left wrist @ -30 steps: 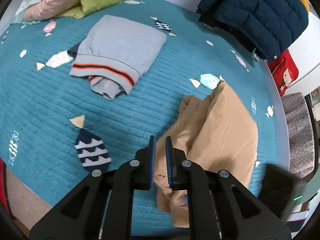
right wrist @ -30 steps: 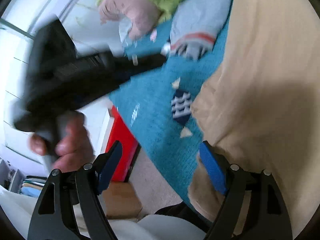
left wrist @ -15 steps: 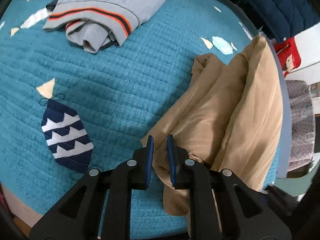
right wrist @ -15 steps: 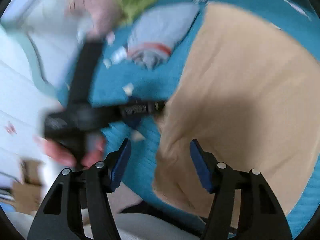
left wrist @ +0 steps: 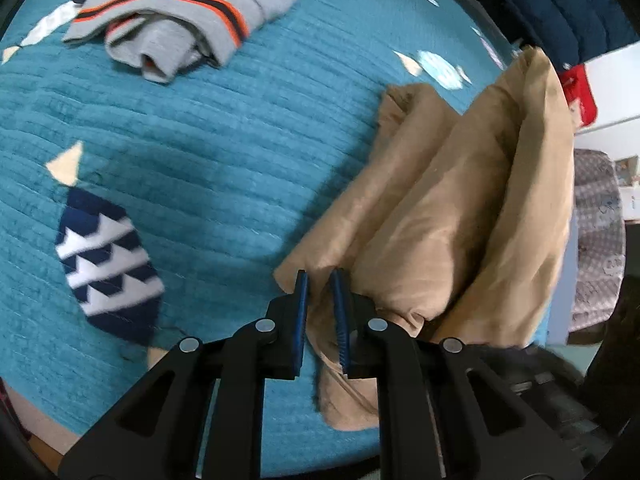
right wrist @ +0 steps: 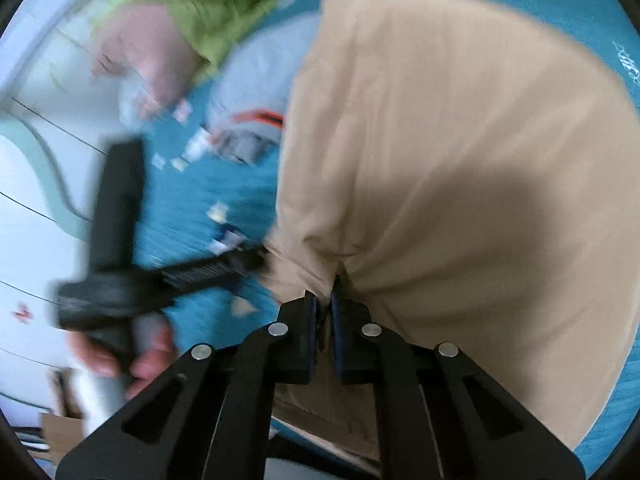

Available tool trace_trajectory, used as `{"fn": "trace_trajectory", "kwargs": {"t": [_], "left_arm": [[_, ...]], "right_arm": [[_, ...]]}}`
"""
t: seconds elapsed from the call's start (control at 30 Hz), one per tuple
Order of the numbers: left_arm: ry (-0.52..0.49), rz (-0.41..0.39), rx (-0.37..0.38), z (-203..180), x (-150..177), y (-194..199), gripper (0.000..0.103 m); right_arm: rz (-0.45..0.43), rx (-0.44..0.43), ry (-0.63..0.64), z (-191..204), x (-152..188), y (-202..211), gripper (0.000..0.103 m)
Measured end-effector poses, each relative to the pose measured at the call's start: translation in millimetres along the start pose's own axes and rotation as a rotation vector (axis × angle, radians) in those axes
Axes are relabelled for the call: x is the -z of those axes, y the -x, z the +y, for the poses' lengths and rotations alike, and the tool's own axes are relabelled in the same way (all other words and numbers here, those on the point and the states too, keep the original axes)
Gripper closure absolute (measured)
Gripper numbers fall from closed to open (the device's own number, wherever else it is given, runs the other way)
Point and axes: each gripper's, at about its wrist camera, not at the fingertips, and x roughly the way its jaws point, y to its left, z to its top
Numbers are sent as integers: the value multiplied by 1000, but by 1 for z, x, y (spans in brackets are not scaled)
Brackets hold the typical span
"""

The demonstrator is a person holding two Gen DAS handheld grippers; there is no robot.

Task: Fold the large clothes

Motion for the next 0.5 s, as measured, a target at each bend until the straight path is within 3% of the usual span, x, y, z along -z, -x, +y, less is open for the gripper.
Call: {"fn": "trace_trajectory", "kwargs": {"t": [0.1,0.23,0.4,0.5], "left_arm": [[-78,9,2,-22,12,1,92],[-117,44,50,-52,26,-6,93],[-130,90,73,-68,41,-23,94],[-95,109,114,-60,46,-25,94]], "right_arm": [[-70,-83,-10,4,-9,36,97],[-116,-83,35,11,-18,63,97],[-88,-61,76,24,-22,56,97],[-46,-58,80,30,-30,24,97]]}}
